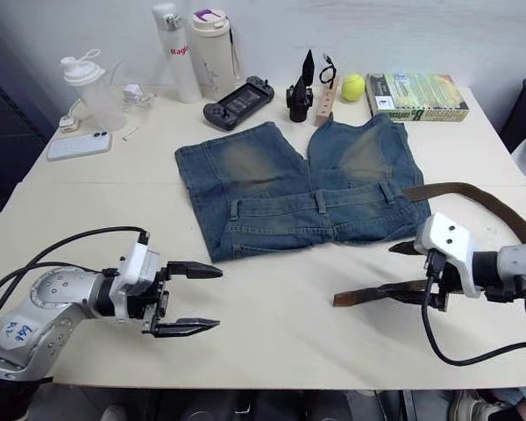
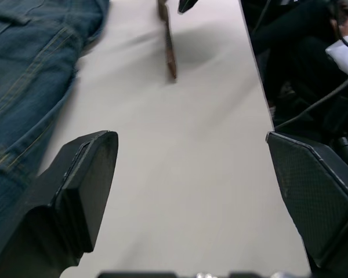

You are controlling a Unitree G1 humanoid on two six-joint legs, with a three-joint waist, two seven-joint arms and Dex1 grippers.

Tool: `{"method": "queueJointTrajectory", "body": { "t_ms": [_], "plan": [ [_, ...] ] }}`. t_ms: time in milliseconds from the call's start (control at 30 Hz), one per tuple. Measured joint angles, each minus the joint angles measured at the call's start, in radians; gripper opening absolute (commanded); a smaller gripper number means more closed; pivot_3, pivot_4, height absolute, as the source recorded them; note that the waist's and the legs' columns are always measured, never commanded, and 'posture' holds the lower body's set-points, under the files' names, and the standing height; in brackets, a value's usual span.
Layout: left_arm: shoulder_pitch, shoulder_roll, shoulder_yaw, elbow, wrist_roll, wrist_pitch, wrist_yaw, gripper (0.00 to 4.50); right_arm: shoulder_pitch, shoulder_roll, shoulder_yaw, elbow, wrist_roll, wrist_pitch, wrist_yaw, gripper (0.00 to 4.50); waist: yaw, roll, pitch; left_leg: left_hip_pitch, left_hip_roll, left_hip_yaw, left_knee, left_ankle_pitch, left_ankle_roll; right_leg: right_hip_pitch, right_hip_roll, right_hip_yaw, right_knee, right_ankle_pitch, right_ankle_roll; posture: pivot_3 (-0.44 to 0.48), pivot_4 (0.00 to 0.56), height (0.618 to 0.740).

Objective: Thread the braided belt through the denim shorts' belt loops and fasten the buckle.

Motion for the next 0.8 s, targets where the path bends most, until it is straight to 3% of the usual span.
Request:
{"method": "queueJointTrajectory", "body": {
  "t_ms": [300,400,633,800],
  "plan": [
    [-0.001,-0.005,0.003,0.009,0.001,-0.008,0.004,4.45,-0.046,-0.021,0.183,0.148,-0.226,-0.159,0.055,4.50,-0.001,0.000,0.000,0.000,0.000,0.001,0.002,-0.001,0.000,0.000,-0.001,0.000,0.001,0.000,0.000,0.000,0.150,0.724],
    [0.018,-0.005,0.007,0.010,0.001,-0.023,0.003,4.50,-0.055,-0.020,0.197,0.178,-0.265,-0.184,0.051,3.35,-0.002,0.000,0.000,0.001,0.000,0.002,0.002,-0.001,0.000,0.000,-0.001,0.001,0.001,0.000,0.000,0.000,0.150,0.724],
    [0.051,-0.005,0.016,0.020,0.002,-0.058,-0.001,4.50,-0.060,-0.013,0.202,0.191,-0.293,-0.221,0.050,0.02,0.000,0.000,0.000,0.000,0.001,0.002,0.003,-0.001,0.000,0.001,-0.001,0.000,0.001,0.000,0.000,0.000,0.150,0.724],
    [0.043,-0.005,0.014,0.030,0.002,-0.066,-0.007,4.50,-0.057,0.014,0.187,0.188,-0.288,-0.231,0.054,0.02,-0.002,0.000,0.000,0.001,0.002,0.001,0.003,-0.002,-0.001,0.001,0.000,0.001,0.001,0.000,0.000,0.000,0.150,0.724]
  ]
}}
